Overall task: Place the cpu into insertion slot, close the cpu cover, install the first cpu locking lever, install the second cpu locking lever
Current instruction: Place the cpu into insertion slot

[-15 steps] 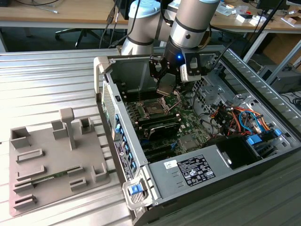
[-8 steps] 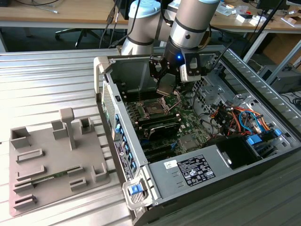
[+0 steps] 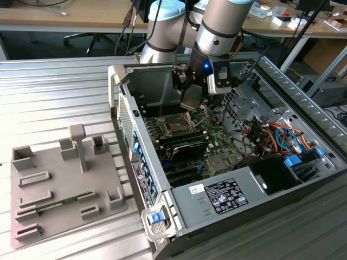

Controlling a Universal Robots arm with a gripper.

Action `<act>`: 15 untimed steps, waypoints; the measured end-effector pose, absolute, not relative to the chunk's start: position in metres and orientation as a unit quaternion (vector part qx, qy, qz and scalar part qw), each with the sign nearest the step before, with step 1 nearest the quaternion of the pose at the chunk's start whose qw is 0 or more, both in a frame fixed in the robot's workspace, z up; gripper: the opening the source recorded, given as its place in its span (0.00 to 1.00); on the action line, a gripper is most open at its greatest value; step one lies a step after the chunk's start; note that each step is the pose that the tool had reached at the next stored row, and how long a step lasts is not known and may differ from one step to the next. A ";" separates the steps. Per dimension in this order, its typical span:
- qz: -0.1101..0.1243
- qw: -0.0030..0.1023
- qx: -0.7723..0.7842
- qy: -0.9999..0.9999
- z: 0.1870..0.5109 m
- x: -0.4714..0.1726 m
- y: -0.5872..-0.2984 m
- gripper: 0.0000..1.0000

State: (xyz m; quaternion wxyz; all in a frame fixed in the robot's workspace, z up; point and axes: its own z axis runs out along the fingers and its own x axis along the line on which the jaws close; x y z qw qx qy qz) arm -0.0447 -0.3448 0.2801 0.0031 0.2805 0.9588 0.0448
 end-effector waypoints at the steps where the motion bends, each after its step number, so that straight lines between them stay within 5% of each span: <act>1: 0.045 0.003 0.281 0.959 0.280 -0.045 -0.345 0.55; 15: 0.045 0.003 0.286 0.957 0.279 -0.045 -0.345 0.55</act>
